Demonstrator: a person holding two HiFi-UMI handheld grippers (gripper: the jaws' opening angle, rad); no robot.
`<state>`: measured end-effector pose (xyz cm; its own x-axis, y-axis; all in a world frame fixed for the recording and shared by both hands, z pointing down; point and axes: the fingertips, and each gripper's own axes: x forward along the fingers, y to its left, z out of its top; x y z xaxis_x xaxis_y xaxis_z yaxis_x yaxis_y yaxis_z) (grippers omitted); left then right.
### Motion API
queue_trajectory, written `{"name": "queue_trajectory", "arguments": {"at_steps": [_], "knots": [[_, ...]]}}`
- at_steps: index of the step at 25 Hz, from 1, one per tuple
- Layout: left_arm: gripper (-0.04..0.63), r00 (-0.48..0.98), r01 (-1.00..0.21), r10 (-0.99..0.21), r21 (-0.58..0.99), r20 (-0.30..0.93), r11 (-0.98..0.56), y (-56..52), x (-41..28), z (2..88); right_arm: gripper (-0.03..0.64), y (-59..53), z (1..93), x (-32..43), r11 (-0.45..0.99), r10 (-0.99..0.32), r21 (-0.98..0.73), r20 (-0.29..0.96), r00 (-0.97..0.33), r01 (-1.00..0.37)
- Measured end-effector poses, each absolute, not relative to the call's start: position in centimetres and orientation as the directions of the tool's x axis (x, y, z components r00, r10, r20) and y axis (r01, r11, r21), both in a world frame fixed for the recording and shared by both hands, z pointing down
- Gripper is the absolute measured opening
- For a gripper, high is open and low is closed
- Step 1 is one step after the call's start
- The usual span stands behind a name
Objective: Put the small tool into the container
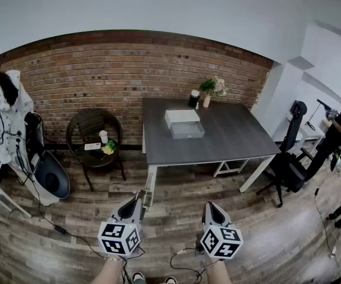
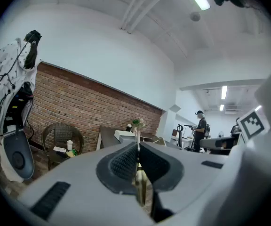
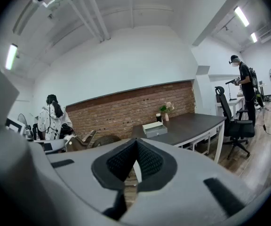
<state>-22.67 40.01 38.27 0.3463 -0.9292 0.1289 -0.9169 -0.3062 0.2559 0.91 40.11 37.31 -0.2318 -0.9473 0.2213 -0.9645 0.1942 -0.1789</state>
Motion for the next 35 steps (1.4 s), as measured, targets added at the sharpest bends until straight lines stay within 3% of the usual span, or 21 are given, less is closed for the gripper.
{"name": "queue_trajectory", "arguments": {"at_steps": [10,22,35], "knots": [[0.014,0.366,-0.911,-0.921,0.253,0.134,-0.325,38.7,-24.2,38.2,0.002,39.1,36.8,-0.7,0.185,-0.957,-0.202,0.187,-0.223,-0.962],[0.014,0.427,-0.887,-0.892,0.264,0.149,-0.38,36.0,-26.5,39.1,0.002,39.0,38.5,-2.3,0.084,-0.962,-0.233,0.236,-0.14,-0.969],[0.014,0.463,-0.869,-0.869,0.284,0.174,-0.405,31.9,-23.7,42.5,0.0,34.9,41.5,0.4,0.039,-0.957,-0.231,0.27,-0.103,-0.972]]}}
